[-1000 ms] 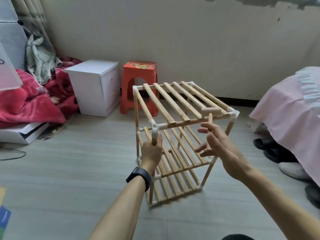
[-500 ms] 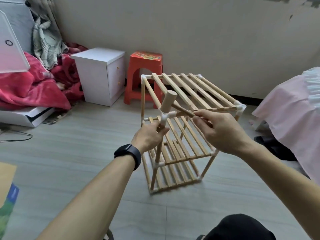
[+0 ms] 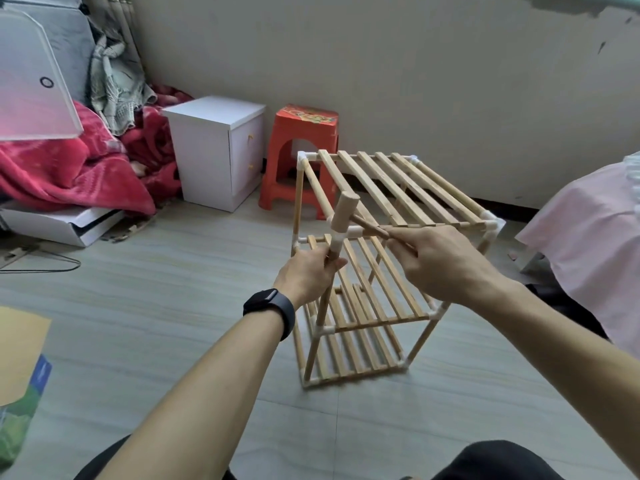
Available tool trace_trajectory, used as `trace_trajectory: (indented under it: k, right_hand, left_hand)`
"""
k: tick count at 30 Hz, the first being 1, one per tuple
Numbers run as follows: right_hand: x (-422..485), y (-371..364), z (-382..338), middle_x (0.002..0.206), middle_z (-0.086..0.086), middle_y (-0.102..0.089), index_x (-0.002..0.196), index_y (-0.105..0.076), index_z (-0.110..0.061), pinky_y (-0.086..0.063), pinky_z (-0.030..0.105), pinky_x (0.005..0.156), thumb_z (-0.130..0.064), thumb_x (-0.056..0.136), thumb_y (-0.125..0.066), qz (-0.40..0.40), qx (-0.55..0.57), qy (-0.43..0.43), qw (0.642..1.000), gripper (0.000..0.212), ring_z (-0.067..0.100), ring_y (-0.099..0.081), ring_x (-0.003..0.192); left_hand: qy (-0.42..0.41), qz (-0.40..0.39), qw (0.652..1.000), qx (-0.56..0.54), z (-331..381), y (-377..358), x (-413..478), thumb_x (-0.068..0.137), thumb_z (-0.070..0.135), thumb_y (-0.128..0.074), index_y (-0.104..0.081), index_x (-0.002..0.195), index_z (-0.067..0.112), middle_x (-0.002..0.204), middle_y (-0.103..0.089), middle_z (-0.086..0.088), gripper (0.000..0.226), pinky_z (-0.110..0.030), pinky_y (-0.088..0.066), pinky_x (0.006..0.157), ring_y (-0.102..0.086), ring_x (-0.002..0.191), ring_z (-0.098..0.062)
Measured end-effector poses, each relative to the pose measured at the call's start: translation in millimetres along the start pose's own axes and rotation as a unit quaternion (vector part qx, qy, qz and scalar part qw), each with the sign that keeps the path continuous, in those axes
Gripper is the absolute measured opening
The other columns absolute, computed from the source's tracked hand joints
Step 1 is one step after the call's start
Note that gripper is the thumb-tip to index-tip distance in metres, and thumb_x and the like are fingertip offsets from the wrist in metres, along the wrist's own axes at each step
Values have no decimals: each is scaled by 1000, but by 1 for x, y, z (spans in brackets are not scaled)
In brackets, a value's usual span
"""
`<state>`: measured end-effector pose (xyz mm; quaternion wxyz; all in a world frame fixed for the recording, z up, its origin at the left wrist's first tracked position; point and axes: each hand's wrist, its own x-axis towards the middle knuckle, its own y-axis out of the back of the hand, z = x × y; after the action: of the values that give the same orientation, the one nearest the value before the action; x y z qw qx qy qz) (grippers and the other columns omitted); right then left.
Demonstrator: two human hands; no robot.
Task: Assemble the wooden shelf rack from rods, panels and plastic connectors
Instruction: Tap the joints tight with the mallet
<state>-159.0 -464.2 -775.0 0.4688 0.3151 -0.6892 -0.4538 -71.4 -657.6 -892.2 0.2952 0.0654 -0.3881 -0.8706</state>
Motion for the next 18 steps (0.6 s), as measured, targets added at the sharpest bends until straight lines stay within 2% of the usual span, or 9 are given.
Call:
trace_trajectory:
  k: [1, 3, 4, 5, 8, 11, 15, 17, 18]
  right_hand:
    - [0, -2, 0, 63, -7, -57, 112, -71, -17, -34, 21, 42, -31, 106, -46, 19, 7, -4, 1000, 29, 8, -45, 45]
    - [0, -2, 0, 68, -8, -59, 119, -68, -13, -38, 21, 42, -25, 107, -50, 147, 48, 6, 988, 25, 6, -49, 48]
    - [-1, -4, 0, 71, -7, -60, 121, -66, -12, -42, 24, 44, -24, 107, -49, 174, 67, 6, 982, 26, 7, -52, 51]
    - [-1, -7, -3, 73, -5, -61, 121, -66, -13, -46, 27, 45, -26, 107, -48, 163, 70, 5, 984, 26, 9, -55, 53]
    - [2, -23, -5, 70, -10, -61, 113, -67, -23, -49, 29, 48, -35, 106, -44, 15, 24, -31, 999, 27, 9, -56, 53]
    - [-2, -20, 4, 62, -12, -60, 116, -69, -25, -43, 21, 42, -32, 104, -50, 85, 90, -50, 991, 23, 10, -58, 49]
    - [-26, -15, 22, 58, -9, -60, 114, -70, -22, -42, 20, 40, -26, 102, -56, 140, 154, -88, 974, 20, 7, -59, 50]
    - [-44, -16, 37, 59, -7, -61, 114, -70, -24, -42, 24, 40, -28, 101, -56, 154, 156, -123, 968, 20, 11, -59, 51]
    - [-53, -16, 45, 59, -5, -62, 113, -70, -25, -44, 28, 40, -30, 101, -55, 167, 157, -144, 963, 20, 13, -59, 52]
  left_hand:
    - [-2, -4, 1000, 7, 0, 1, 0, 100, 55, -47, -59, 103, 28, 93, -69, 3, 30, -47, -56, 84, -66, 88, -20]
    - [2, -8, 1000, 20, -1, 4, 1, 101, 56, -46, -59, 102, 29, 93, -69, 3, 30, -46, -56, 82, -66, 87, -20]
    - [4, -7, 1000, 29, 0, 5, 1, 101, 56, -44, -58, 101, 30, 92, -69, 3, 29, -46, -56, 81, -65, 87, -20]
    - [2, -5, 999, 44, 0, 8, 0, 102, 56, -43, -56, 100, 31, 91, -68, 3, 28, -46, -56, 80, -65, 86, -21]
    - [18, 13, 996, 90, -2, 16, -4, 104, 55, -37, -54, 101, 27, 86, -65, 2, 32, -42, -53, 70, -62, 82, -24]
    - [59, 35, 987, 146, -13, 31, -2, 105, 55, -33, -54, 108, 25, 90, -67, -3, 37, -42, -55, 71, -63, 84, -28]
    - [146, 115, 973, 135, -27, 61, 7, 103, 39, -48, -45, 121, 20, 114, -65, -11, 26, -45, -51, 83, -60, 99, -32]
    - [146, 203, 961, 122, -23, 69, 9, 93, 20, -60, -31, 138, 17, 139, -46, -19, 54, -50, -46, 92, -49, 121, -38]
    - [114, 256, 951, 132, -17, 70, 7, 87, 14, -63, -27, 144, 16, 148, -36, -21, 68, -53, -44, 99, -41, 129, -40]
